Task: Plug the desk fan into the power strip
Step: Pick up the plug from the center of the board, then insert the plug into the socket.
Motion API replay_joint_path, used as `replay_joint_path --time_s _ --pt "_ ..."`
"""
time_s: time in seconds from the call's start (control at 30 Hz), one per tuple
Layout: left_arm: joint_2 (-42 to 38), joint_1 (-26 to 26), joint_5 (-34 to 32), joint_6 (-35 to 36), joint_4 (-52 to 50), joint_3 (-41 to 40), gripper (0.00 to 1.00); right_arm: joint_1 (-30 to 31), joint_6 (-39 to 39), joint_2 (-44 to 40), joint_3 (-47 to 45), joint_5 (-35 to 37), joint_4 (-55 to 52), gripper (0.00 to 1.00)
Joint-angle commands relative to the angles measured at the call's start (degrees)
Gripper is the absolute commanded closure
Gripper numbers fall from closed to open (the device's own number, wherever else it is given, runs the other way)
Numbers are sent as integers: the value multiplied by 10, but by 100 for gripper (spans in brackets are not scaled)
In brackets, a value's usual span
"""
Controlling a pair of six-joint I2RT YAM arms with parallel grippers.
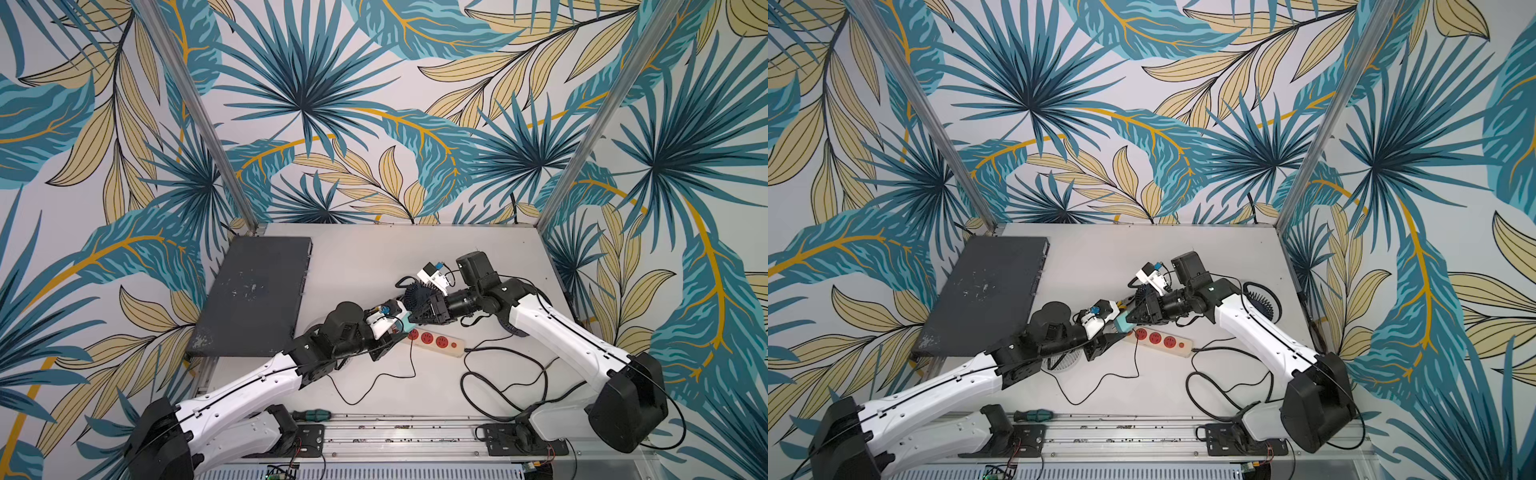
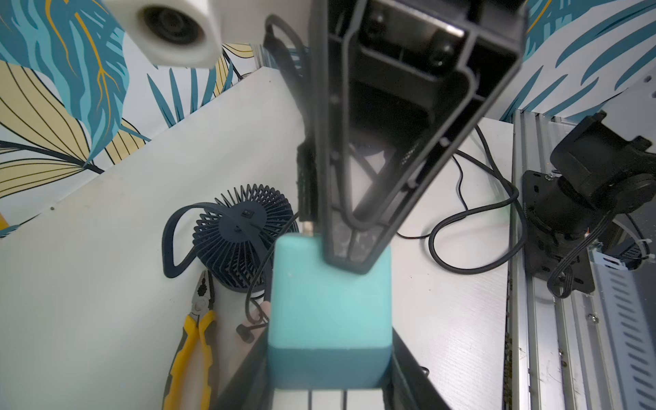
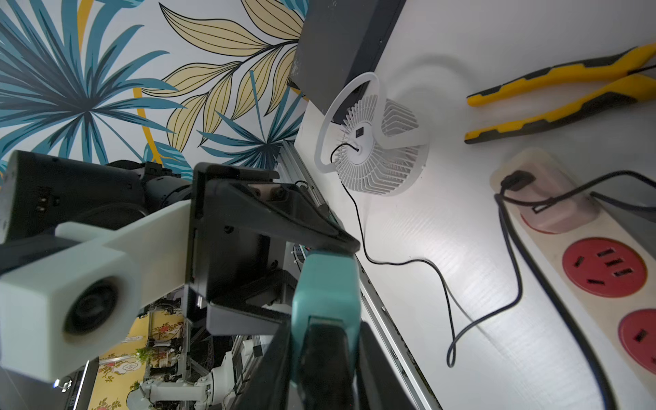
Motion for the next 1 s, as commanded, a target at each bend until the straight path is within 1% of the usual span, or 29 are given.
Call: replay_joint_path --time_s 0.0,0.03,0.07,0.1,0.13,0.17,0.23,0.3,0.37,0.43,0.53,0.63,0.7,0.77,0.87,0.97 --pt "0 -7 3 -14 18 15 78 10 -31 4 -8 27 2 86" --pt "-1 -8 -1 -21 19 14 76 9 -36 4 -8 37 -1 89" --pt "-3 -8 -10 -31 23 12 70 9 -43 3 -8 48 -1 91" --pt "-7 -8 -20 -46 28 7 61 9 -49 2 -7 59 -1 94" --pt "-11 -8 -34 -65 34 1 49 9 -59 0 -6 70 1 97" --pt "-17 -8 -48 -90 38 -5 40 9 -71 -4 -5 82 2 98" --pt "-30 -8 -84 -147 38 -15 25 9 -109 -13 -3 124 -1 100" --pt "-45 -7 -128 -227 19 -18 17 9 -152 -20 -2 183 -11 100" --pt "-59 -7 -139 -302 3 -20 16 9 -188 -24 -3 239 -20 100" --pt "-68 -7 -146 -379 -14 -27 15 9 -236 -23 -4 265 -28 100" --pt "-62 -1 -137 -434 -31 -40 15 12 -302 -23 -3 295 -40 100" --pt "-43 11 -128 -460 -44 -54 18 14 -369 -17 -2 343 -59 100" --pt "-31 24 -112 -471 -30 -66 20 14 -391 -10 3 361 -72 100" --pt "-19 37 -96 -475 -20 -74 23 14 -409 -6 4 353 -79 100" --pt "3 47 -83 -468 -13 -75 27 17 -437 -2 -8 313 -72 100" --pt "26 51 -75 -461 -4 -72 31 24 -455 14 -11 310 -71 100"
